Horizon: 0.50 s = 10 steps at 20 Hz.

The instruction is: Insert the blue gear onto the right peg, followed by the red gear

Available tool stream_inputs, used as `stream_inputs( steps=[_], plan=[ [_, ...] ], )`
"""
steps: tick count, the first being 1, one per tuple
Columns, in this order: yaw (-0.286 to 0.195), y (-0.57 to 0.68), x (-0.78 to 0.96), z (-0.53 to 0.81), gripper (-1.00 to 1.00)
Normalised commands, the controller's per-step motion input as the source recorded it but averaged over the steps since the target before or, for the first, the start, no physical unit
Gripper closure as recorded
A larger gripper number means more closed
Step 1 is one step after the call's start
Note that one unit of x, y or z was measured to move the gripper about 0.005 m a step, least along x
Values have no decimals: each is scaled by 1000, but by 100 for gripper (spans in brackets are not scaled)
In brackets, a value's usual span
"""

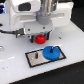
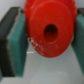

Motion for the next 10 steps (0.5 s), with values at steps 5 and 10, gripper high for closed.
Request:
stream_inputs(
  steps=[5,10],
  plan=[
    [0,10,64,261,100],
    [0,-7,274,431,100]
  ],
)
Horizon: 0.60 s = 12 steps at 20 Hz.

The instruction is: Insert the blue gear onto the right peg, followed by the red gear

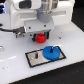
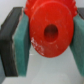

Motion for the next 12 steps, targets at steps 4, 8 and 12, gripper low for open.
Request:
stream_inputs(
  steps=[4,8,12],
  plan=[
    [0,-59,439,428,100],
    [0,-46,518,409,100],
    [0,-2,608,394,100]
  ],
)
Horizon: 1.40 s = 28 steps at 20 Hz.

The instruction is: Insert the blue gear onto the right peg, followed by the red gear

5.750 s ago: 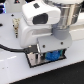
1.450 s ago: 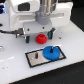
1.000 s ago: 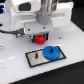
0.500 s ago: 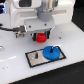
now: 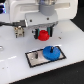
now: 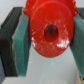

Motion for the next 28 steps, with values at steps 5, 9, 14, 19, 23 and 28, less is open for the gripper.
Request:
stream_inputs(
  steps=[5,9,14,19,23,28],
  plan=[
    [0,25,604,322,100],
    [0,16,573,221,100],
    [0,44,512,101,100],
    [0,51,494,65,100],
    [0,223,386,-3,100],
    [0,141,237,-14,100]
  ],
)
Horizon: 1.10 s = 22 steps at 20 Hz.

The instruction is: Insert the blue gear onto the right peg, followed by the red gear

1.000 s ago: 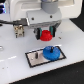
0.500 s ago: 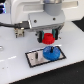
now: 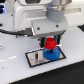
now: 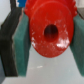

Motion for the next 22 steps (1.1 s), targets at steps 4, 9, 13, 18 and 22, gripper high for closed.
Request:
stream_inputs(
  steps=[4,9,13,18,22],
  plan=[
    [0,26,219,-47,100],
    [0,18,282,150,100],
    [0,19,385,434,100],
    [0,-1,221,54,100],
    [0,2,275,-87,100]
  ],
)
